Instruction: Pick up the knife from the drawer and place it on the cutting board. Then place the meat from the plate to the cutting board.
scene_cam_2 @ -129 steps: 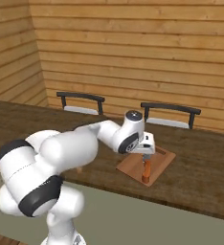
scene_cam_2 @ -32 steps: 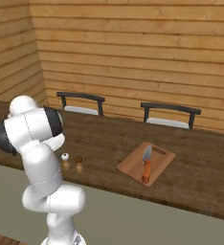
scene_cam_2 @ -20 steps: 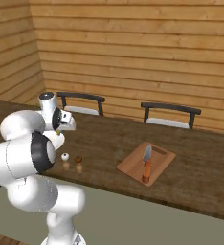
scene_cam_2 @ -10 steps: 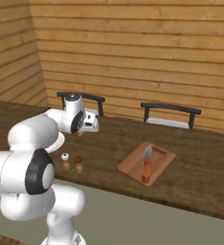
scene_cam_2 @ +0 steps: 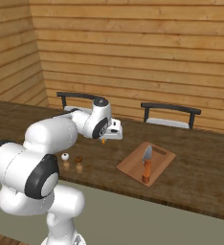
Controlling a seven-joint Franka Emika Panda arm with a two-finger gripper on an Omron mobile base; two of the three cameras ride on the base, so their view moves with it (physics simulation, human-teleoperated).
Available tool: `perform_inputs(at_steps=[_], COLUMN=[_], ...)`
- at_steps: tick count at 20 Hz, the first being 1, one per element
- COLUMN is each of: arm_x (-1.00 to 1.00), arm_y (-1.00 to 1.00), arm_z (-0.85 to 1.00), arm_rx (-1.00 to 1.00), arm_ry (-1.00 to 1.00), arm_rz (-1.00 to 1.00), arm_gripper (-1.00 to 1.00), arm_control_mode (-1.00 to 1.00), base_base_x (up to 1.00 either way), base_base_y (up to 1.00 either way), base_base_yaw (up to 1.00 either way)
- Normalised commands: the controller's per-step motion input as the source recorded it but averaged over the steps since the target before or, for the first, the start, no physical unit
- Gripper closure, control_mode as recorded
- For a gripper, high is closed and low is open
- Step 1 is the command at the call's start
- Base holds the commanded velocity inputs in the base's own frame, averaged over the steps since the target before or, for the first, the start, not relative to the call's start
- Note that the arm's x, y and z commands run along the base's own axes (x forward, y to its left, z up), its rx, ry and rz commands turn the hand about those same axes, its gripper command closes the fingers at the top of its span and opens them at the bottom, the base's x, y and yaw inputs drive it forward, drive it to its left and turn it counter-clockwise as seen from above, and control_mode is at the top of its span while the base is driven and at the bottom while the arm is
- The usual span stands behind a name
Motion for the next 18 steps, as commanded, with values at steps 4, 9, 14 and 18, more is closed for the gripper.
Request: perform_inputs(at_steps=[4, 9, 14, 18], arm_x=[-0.17, -0.37, -0.37, -0.03], arm_y=[-0.84, -0.67, -0.55, -0.05], arm_z=[-0.26, -0.08, -0.15, -0.35], arm_rx=[0.00, 0.00, 0.00, -0.03], arm_ry=[0.13, 0.09, 0.06, 0.12], arm_rz=[-0.01, -0.05, -0.05, 0.00], arm_gripper=[1.00, 1.00, 1.00, 1.00], arm_control_mode=[-1.00, -1.00, -1.00, -1.00], base_base_x=[0.00, 0.00, 0.00, 0.00], base_base_y=[0.00, 0.00, 0.00, 0.00], base_base_yaw=[0.00, 0.00, 0.00, 0.00])
